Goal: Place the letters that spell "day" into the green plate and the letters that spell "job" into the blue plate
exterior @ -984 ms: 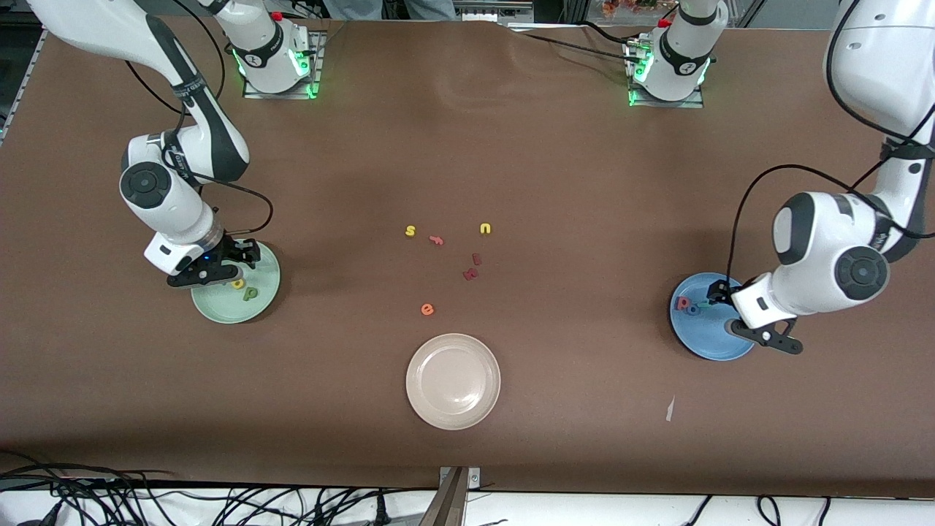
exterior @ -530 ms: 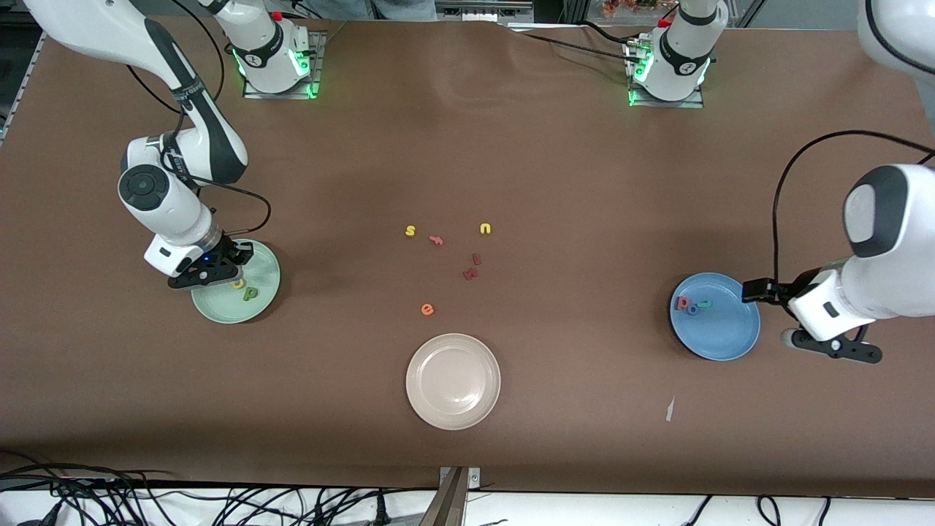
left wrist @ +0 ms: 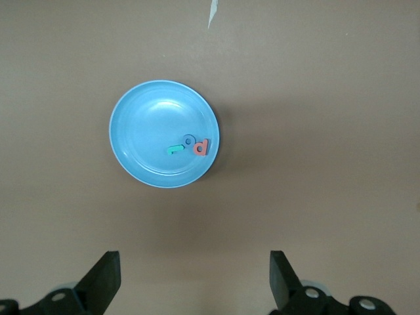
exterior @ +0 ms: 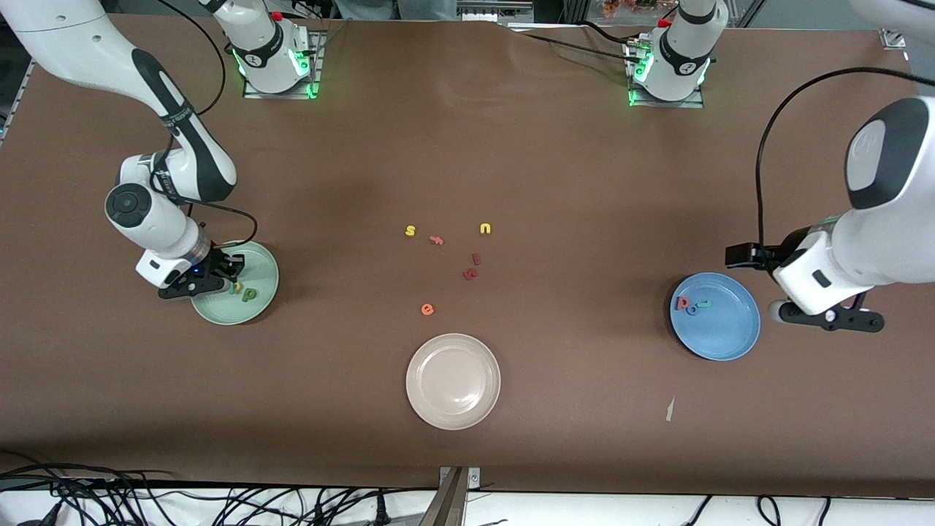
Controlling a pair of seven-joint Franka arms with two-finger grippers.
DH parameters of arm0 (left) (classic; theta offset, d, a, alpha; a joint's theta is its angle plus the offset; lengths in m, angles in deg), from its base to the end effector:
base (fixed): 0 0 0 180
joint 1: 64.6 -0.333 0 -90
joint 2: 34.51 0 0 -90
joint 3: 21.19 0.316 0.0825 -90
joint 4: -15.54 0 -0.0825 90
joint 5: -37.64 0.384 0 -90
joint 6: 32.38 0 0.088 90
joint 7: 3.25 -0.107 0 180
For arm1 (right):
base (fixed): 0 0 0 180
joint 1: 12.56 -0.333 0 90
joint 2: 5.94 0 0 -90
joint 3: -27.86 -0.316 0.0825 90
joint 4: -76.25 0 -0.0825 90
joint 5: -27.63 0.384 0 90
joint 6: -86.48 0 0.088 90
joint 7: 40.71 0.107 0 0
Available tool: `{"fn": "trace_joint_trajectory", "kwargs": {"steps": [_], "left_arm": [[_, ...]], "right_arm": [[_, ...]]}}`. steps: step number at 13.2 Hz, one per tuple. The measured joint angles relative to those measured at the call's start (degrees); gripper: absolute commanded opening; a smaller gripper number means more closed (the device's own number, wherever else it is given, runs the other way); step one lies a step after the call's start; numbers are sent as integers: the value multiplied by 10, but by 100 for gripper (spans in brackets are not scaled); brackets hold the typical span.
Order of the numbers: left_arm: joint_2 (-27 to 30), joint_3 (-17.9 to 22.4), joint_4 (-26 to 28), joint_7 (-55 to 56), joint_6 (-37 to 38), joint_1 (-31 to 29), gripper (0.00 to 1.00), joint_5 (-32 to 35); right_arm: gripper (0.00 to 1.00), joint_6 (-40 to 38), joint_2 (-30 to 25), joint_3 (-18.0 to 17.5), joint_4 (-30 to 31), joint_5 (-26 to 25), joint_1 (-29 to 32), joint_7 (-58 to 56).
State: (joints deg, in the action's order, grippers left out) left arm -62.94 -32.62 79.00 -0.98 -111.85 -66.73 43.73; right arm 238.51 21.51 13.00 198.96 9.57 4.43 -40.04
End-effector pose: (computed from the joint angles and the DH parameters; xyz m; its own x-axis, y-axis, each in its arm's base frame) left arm 0.6687 -0.0623 0.5222 0.9738 -0.0962 -0.2062 -0.1024 -0.9945 -0.0200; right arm 0.5743 -0.0117 0.1885 0.9793 0.1943 0.0569 0.1919 -0.9804 0.0438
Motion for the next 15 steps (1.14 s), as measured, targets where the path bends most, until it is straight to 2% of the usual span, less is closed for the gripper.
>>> {"fn": "trace_joint_trajectory", "kwargs": {"steps": [2, 3, 4, 5, 6, 7, 9, 14, 15], "left_arm": [[43, 1, 27, 0, 8, 3, 100, 0], [69, 8, 50, 0, 10, 8, 100, 0], [94, 25, 76, 0, 10, 20, 100, -3], [117, 59, 103, -1, 7, 42, 100, -16], [138, 101, 130, -5, 1, 71, 100, -32], [153, 134, 153, -12, -8, 94, 100, -43], [168, 155, 178, -21, -16, 106, 100, -48], [177, 193, 184, -36, -16, 131, 100, -54], [180, 204, 184, -43, -16, 140, 100, -54]], "right_arm": [[0, 0, 1, -8, 0, 16, 7, 0], [8, -1, 1, -13, 0, 19, 9, 0], [25, -8, 1, -19, -2, 21, 10, 0], [55, -23, 0, -24, -4, 25, 10, 0], [92, -39, -1, -30, -6, 36, 10, 0], [100, -48, -3, -35, -9, 46, 10, 0], [100, -56, -11, -39, -13, 50, 10, 0], [99, -82, -33, -42, -14, 54, 10, -4], [91, -83, -32, -43, -14, 57, 10, -4]]}}
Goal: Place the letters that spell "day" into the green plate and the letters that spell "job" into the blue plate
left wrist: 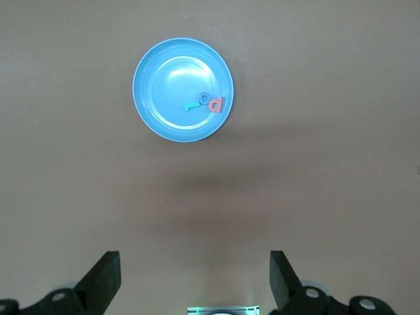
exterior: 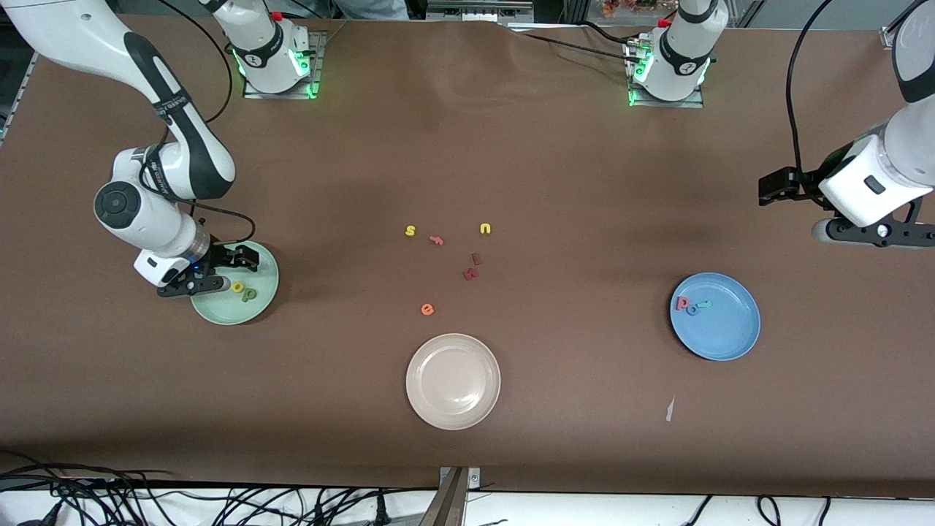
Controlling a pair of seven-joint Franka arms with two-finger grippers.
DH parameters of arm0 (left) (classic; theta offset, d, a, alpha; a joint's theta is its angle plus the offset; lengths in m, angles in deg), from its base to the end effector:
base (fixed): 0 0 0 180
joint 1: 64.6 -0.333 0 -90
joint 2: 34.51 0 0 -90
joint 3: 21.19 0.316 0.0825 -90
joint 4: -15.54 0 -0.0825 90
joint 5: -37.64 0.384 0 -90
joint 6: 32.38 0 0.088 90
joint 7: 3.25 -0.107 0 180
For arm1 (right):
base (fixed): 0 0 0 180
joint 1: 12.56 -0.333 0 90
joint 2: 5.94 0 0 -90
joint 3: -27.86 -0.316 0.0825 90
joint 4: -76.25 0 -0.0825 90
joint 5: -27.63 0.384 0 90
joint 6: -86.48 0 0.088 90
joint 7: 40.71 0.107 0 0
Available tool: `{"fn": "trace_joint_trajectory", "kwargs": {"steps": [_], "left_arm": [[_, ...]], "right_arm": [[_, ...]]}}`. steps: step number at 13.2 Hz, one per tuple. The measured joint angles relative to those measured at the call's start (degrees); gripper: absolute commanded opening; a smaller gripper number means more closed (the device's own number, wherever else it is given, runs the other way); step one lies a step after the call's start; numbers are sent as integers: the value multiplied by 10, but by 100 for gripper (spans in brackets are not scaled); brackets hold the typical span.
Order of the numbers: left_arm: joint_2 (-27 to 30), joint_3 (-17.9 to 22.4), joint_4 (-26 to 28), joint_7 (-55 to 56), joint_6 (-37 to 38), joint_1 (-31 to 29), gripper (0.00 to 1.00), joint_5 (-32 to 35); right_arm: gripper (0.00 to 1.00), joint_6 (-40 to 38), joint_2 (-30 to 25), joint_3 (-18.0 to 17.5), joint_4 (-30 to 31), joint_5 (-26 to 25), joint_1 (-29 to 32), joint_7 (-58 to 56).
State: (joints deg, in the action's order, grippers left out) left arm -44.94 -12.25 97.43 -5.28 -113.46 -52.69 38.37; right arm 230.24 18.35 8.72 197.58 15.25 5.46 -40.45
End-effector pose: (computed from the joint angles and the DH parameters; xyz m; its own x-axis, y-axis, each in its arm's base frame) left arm 0.5891 -0.0374 0.5749 0.9776 -0.0813 -0.1940 -0.0895 -0.9954 -0.0340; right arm 0.5771 0.0123 0.2202 0.9868 0.1619 0.0010 0.1619 -0.9868 -0.0081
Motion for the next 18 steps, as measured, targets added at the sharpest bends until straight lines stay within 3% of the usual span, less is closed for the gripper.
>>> {"fn": "trace_joint_trajectory", "kwargs": {"steps": [1, 2, 3, 5, 14, 18], "left_arm": [[2, 8, 0, -7, 0, 6, 100, 0], [3, 15, 0, -10, -1, 9, 100, -1], [2, 20, 0, -11, -4, 9, 100, -13], [0, 29, 1, -11, -9, 8, 100, -39], [-5, 30, 1, -13, -23, 9, 100, -41], [-6, 31, 1, -14, -24, 9, 100, -41]], "right_arm": [[74, 0, 1, 0, 0, 3, 0, -1], [41, 0, 3, 0, 0, 4, 0, -4], [19, 0, 4, 0, 0, 4, 2, -11], [0, 0, 8, 0, -4, 6, 12, -33], [0, -5, 40, -4, -68, 6, 16, -87], [0, -39, 71, -4, -138, 8, 19, -128]]}}
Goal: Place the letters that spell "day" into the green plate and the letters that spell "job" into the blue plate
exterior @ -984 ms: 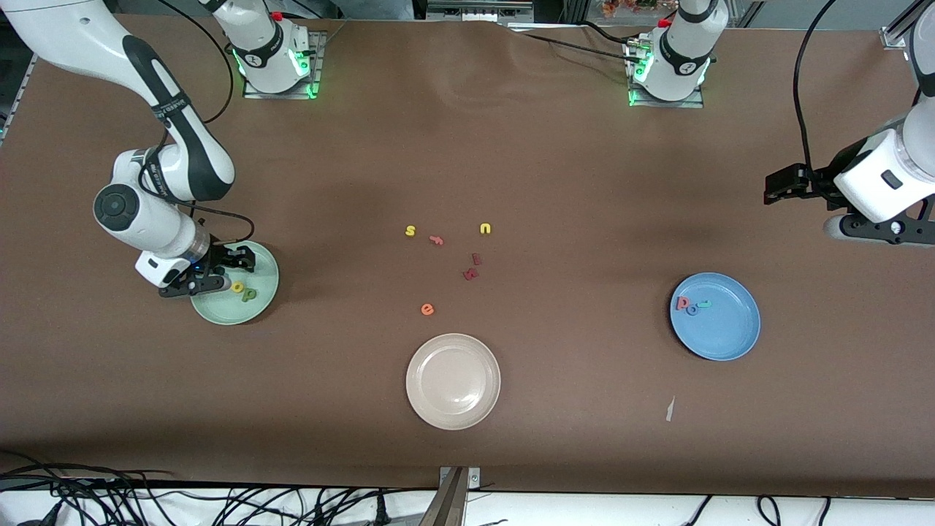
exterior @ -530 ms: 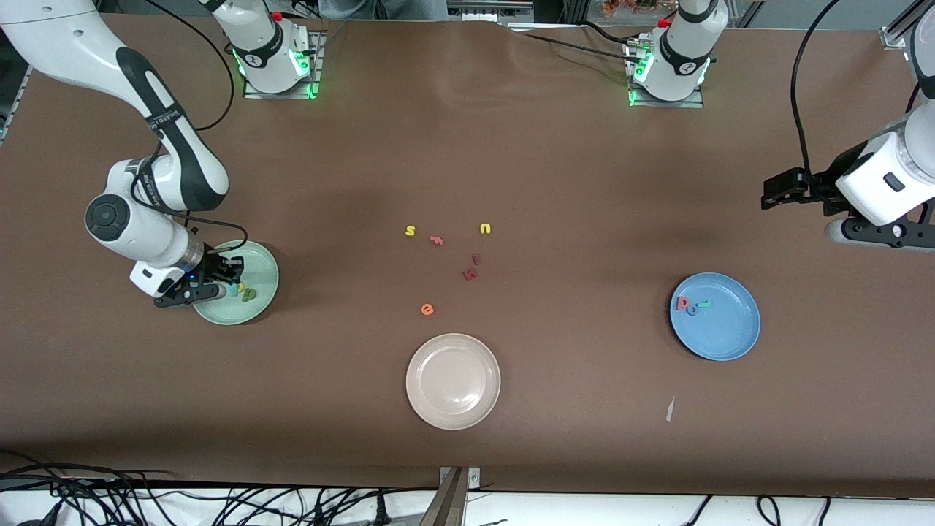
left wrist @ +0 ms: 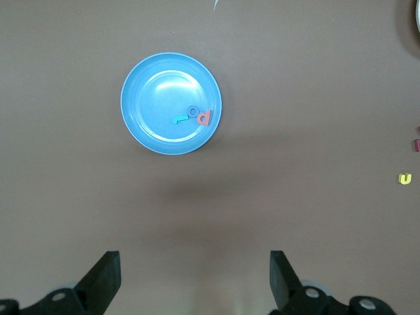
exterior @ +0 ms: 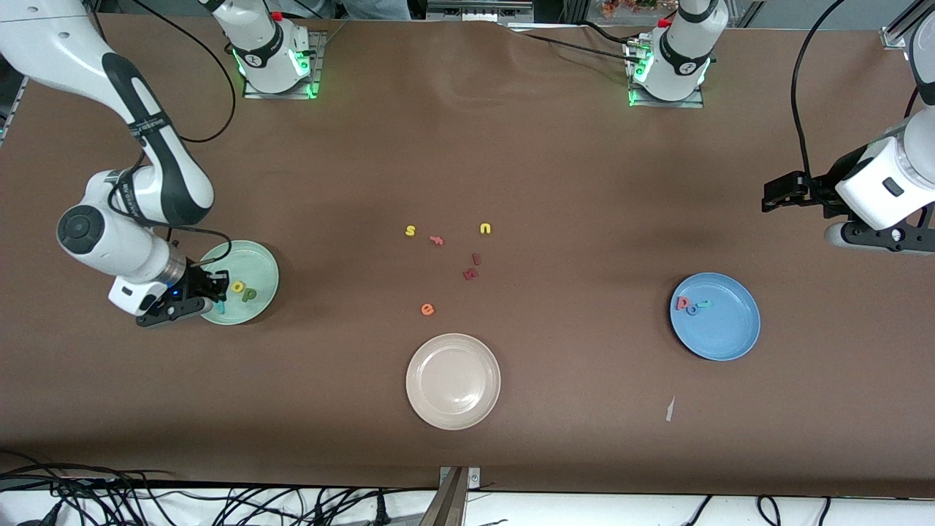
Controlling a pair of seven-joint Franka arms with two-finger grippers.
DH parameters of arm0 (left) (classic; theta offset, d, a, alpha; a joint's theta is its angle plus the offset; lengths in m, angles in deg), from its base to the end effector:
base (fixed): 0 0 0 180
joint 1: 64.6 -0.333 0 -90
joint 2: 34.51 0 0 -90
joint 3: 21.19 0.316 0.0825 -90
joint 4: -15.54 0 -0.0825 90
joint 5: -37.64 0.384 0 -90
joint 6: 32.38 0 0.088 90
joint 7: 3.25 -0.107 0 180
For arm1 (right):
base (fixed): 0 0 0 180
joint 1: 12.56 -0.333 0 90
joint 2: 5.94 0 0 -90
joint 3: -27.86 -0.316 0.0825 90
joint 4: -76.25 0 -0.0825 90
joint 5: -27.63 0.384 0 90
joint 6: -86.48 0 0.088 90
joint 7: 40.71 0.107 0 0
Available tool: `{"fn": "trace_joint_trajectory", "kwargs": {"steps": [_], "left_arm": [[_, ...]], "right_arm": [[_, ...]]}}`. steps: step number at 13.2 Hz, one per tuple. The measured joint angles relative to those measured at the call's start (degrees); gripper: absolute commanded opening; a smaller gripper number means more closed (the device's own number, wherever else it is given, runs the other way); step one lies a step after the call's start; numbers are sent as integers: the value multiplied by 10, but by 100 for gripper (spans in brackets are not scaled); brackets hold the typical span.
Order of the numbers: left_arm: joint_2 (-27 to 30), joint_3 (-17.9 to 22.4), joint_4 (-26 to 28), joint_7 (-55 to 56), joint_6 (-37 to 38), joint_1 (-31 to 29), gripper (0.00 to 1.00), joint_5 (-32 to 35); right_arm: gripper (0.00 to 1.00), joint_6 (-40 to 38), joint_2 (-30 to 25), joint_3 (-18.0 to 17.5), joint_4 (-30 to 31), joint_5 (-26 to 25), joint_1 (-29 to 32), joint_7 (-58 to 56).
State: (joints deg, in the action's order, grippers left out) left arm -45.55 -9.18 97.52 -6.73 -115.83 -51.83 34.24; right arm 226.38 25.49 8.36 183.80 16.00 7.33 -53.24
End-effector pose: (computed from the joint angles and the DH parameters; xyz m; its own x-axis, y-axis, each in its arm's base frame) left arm 0.5970 -0.0266 0.5716 0.9839 -0.0778 -0.1607 -0.0740 -0.9968 0.0292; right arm 0.6419 -0.0178 0.2365 0.9496 0.3068 0.0642 0.3087 -0.9509 -0.0230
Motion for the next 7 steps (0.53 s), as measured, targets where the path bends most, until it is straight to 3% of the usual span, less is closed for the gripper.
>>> {"fn": "trace_joint_trajectory", "kwargs": {"steps": [7], "left_arm": [[0, 0, 0, -1, 0, 0, 100, 0]], "right_arm": [[0, 12, 48, 0, -21, 0, 1, -6]]}}
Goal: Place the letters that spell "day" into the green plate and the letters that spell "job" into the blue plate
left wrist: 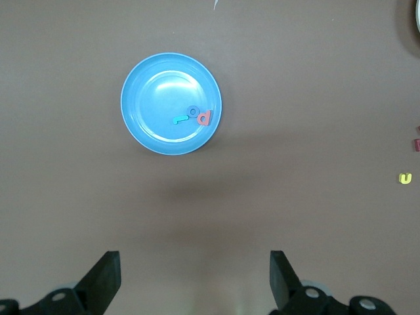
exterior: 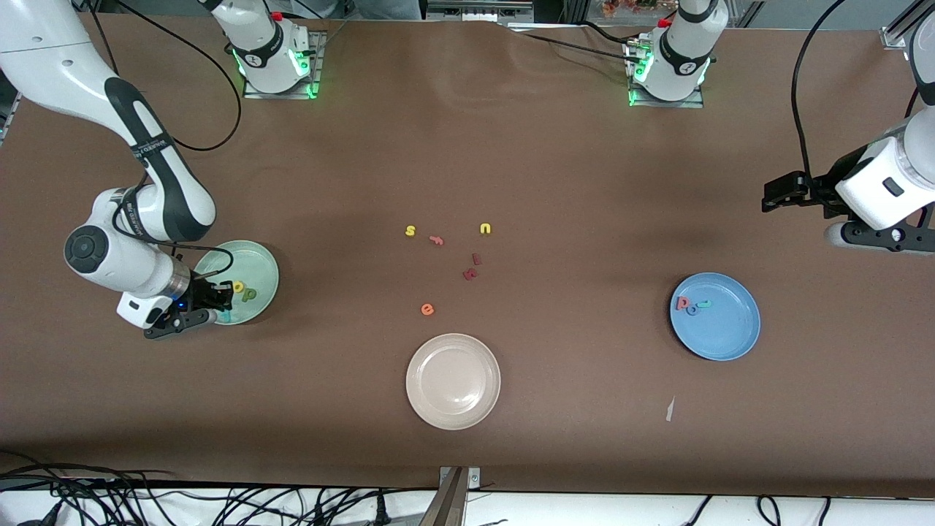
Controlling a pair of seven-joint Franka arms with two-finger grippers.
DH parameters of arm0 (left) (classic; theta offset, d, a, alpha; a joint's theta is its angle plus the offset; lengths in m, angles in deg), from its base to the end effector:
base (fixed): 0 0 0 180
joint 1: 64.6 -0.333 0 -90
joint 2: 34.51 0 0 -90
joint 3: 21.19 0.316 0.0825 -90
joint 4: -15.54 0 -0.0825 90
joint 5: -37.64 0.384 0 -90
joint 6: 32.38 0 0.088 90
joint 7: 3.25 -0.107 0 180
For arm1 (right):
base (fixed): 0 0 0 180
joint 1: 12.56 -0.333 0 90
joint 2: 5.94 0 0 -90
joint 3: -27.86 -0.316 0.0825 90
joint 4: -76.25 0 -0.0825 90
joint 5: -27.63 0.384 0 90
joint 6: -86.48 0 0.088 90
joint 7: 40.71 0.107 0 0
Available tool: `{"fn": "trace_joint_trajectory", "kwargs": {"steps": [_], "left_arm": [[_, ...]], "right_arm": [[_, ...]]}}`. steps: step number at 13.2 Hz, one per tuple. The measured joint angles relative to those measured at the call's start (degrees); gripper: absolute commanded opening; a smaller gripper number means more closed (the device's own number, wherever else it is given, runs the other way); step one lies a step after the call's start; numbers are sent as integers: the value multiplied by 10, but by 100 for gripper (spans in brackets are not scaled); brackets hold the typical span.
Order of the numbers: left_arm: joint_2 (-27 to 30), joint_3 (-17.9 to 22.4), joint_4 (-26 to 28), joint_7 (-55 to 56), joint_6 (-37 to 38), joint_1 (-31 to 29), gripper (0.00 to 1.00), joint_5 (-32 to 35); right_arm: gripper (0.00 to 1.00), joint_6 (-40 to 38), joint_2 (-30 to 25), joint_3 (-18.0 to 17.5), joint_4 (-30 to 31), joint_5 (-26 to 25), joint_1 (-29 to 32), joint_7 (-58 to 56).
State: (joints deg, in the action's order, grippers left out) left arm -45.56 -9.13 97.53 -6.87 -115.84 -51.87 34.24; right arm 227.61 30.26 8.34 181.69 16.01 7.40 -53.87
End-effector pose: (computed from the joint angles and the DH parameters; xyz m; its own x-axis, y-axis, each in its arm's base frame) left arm 0.5970 -0.0257 0.5714 0.9839 -0.0786 -0.1607 -0.0749 -0.9968 0.0294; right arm 0.6475 -0.0186 0.2023 0.9502 0.3070 0.0537 0.3098 -0.9492 -0.0557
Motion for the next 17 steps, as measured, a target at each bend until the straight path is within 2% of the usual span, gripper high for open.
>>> {"fn": "trace_joint_trajectory", "kwargs": {"steps": [5, 9, 11, 12, 13, 15, 17], "left_arm": [[0, 1, 0, 0, 0, -1, 100, 0], [0, 0, 0, 0, 0, -1, 100, 0], [0, 0, 0, 0, 0, -1, 100, 0], [0, 1, 0, 0, 0, -1, 100, 0], [0, 1, 0, 0, 0, -1, 100, 0], [0, 1, 0, 0, 0, -1, 100, 0], [0, 1, 0, 0, 0, -1, 100, 0]], "right_arm": [[0, 12, 9, 0, -1, 5, 0, -2], [0, 20, 27, -11, -3, 69, 20, -55], [1, 17, 32, -28, -5, 75, 41, -61], [13, 14, 32, -31, -6, 75, 44, -61], [30, 7, 32, -31, -8, 75, 45, -61], [57, -27, 22, -32, -20, 75, 46, -63], [61, -74, -8, -34, -29, 75, 46, -63]]}}
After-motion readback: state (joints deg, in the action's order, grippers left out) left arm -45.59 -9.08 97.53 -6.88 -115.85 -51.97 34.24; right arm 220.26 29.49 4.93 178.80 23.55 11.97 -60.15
